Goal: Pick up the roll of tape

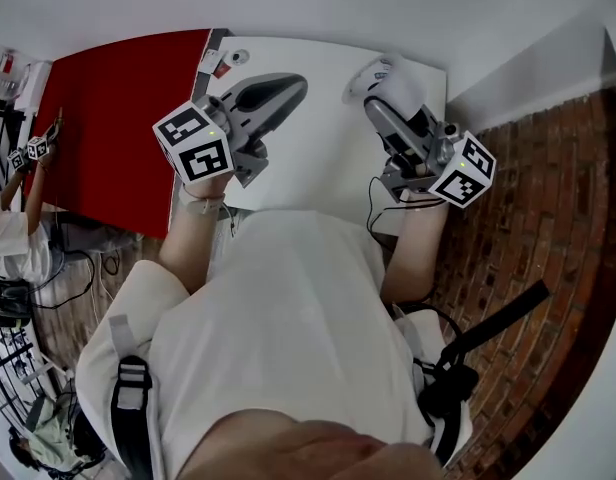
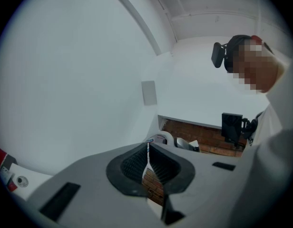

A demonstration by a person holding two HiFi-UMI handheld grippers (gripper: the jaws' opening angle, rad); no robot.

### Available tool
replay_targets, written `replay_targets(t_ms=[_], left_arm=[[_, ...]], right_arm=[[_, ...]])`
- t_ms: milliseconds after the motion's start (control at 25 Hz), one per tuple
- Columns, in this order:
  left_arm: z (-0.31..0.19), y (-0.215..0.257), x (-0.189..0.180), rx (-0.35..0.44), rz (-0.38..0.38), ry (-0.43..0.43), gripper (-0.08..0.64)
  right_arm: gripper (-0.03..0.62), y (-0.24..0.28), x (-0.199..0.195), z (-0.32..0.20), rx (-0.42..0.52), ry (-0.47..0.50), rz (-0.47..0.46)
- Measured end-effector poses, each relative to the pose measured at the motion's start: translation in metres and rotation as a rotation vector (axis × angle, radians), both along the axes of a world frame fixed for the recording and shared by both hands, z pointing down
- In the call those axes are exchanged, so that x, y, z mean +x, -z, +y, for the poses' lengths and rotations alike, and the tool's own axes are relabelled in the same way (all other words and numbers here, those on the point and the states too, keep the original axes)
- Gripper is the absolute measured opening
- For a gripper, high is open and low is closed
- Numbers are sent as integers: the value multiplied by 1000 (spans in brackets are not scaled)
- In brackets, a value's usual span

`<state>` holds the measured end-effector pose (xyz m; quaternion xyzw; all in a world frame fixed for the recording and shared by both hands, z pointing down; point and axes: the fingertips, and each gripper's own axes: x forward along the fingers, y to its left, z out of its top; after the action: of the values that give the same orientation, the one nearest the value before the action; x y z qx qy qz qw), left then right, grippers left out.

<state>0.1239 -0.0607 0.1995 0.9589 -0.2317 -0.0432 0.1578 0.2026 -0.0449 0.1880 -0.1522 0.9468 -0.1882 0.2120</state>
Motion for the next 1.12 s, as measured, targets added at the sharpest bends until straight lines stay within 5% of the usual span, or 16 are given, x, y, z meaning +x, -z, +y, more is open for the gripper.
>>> replay_targets(t_ms=[1120], left_arm=[[-11,-14,-21,-35,24,37,11]], right_arm=[[118,-7,-7,-15,-30,-29,-26]])
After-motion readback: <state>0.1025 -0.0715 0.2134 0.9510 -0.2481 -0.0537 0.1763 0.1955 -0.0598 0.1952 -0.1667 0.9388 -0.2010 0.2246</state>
